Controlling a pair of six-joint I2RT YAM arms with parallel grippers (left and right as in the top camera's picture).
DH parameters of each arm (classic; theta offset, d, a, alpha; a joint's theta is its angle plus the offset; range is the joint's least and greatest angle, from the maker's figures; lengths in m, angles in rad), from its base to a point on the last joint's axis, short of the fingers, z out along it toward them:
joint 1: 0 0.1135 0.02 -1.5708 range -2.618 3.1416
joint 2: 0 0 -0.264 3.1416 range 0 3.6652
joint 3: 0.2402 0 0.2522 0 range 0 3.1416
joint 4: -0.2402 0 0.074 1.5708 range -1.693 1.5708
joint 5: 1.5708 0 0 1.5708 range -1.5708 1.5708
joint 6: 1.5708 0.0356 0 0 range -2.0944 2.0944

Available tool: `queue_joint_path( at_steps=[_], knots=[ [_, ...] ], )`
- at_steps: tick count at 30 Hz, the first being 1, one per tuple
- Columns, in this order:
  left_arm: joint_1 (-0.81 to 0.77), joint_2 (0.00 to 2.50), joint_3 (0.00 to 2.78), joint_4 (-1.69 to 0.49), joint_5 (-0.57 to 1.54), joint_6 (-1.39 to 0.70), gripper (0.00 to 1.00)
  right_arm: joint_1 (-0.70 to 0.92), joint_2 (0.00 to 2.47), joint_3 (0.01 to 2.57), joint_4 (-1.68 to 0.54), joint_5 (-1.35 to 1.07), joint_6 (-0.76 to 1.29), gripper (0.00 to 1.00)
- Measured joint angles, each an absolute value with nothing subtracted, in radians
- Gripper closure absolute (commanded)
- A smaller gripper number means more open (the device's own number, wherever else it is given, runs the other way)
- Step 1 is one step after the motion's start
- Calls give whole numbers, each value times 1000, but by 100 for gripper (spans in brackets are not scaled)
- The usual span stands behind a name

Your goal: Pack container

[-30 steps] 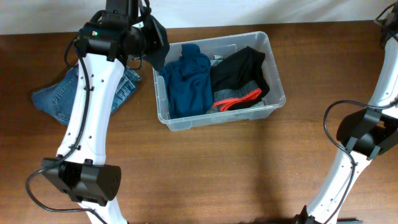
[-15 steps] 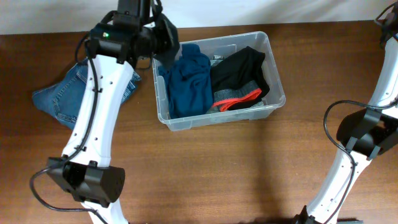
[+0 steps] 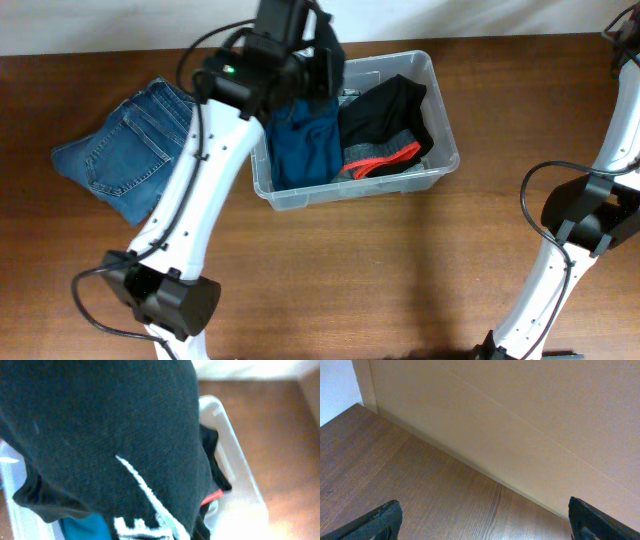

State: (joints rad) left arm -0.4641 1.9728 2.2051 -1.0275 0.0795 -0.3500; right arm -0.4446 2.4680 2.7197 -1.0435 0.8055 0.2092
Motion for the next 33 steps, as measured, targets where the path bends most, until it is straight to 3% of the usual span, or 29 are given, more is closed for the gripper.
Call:
queue_joint_path(
  at_steps=[11, 24, 33],
  knots=[
    [-604, 2111, 2205, -1142, 46, -227, 99, -445, 2468, 2720, -1044, 805, 209, 1],
    [-607, 2180, 2205, -1303, 26, -223, 99, -445, 2468, 2720, -1044, 805, 209, 1],
    [-607, 2180, 2205, -1264, 26, -223, 99, -445, 2468, 2720, -1044, 805, 208, 2]
  ],
)
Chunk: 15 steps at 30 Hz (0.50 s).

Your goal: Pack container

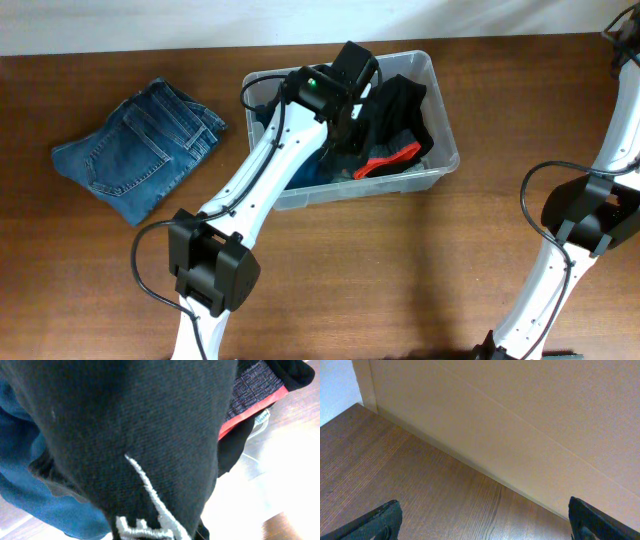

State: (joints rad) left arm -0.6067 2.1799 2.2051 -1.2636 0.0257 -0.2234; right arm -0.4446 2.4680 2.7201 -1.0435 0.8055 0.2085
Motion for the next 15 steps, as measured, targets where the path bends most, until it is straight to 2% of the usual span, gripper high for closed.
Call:
queue_joint_path(
  at_steps=[15],
  knots=[
    [-607, 2184, 2371, -1328, -241, -55, 99, -445, 2468, 2720, -1044, 805, 209, 2]
  ],
)
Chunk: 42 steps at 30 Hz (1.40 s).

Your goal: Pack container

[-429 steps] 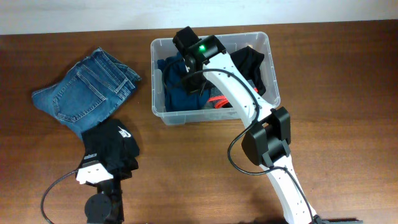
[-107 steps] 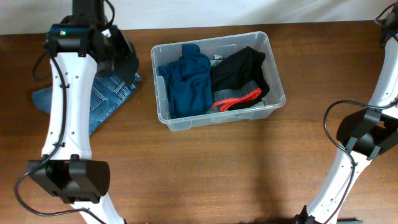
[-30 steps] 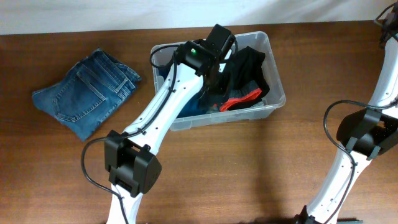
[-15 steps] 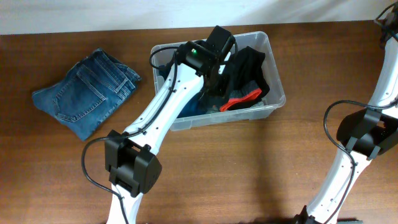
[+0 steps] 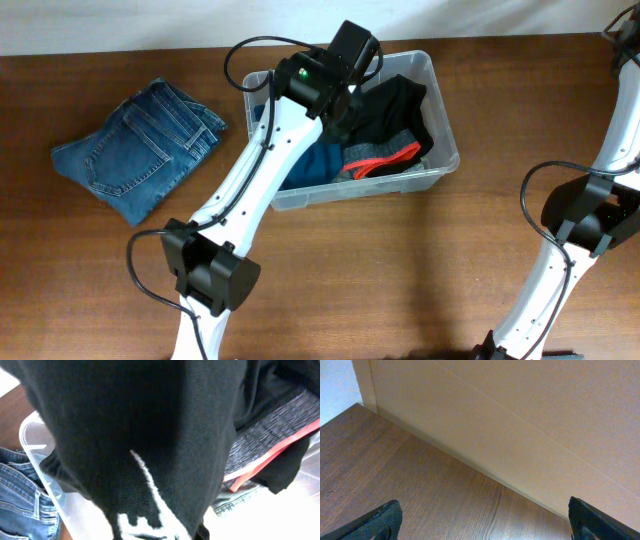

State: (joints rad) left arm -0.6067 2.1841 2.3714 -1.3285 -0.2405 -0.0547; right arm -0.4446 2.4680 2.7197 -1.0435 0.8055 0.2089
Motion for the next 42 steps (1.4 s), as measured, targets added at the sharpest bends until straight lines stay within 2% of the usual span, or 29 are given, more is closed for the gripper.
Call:
queue_joint_path(
  at_steps=[42],
  knots=[
    [-607, 2185, 2371, -1332, -233, -26, 99, -445, 2468, 2720, -1044, 805, 209, 1]
  ],
)
